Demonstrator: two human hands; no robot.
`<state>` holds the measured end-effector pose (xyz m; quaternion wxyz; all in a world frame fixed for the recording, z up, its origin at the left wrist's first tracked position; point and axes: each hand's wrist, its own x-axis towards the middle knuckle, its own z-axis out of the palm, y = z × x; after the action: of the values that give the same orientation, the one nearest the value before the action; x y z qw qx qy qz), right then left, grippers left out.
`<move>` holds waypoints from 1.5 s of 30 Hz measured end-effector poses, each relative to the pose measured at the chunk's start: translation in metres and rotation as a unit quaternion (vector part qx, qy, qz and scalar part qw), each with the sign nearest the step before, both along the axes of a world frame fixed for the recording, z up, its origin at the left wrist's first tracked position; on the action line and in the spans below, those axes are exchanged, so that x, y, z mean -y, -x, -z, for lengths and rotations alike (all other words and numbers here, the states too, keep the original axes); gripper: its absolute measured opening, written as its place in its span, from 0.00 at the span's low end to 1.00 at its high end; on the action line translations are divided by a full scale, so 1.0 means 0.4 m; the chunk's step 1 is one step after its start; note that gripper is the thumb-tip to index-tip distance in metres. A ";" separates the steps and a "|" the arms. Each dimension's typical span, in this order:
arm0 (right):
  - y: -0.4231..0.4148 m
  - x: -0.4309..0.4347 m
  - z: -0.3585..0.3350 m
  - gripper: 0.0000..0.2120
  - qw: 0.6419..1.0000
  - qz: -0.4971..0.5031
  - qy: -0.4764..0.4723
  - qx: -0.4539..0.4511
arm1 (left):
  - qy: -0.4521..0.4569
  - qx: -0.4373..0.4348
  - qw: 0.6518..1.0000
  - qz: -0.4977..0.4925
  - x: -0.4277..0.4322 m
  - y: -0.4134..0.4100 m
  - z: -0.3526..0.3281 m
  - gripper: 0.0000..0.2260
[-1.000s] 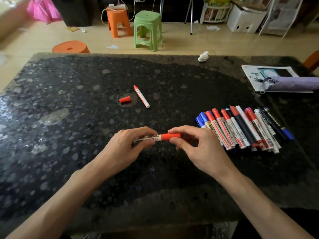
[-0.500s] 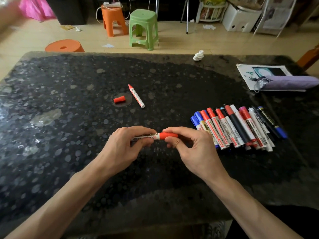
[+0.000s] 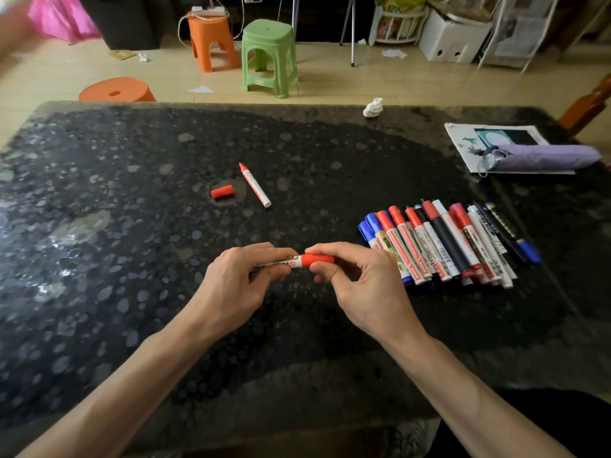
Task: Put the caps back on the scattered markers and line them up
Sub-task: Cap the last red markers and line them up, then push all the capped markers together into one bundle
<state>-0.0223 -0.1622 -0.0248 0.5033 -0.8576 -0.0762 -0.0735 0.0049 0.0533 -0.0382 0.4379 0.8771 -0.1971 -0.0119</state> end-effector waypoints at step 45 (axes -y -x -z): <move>-0.102 0.258 -0.018 0.16 0.909 0.248 0.329 -0.060 | 0.163 -0.130 0.975 -0.083 0.128 -0.069 0.001 0.11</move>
<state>0.0185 -0.2656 -0.0175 0.1619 -0.9686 0.1494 -0.1154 0.0325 0.0020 -0.0385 0.5961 0.7983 -0.0640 -0.0574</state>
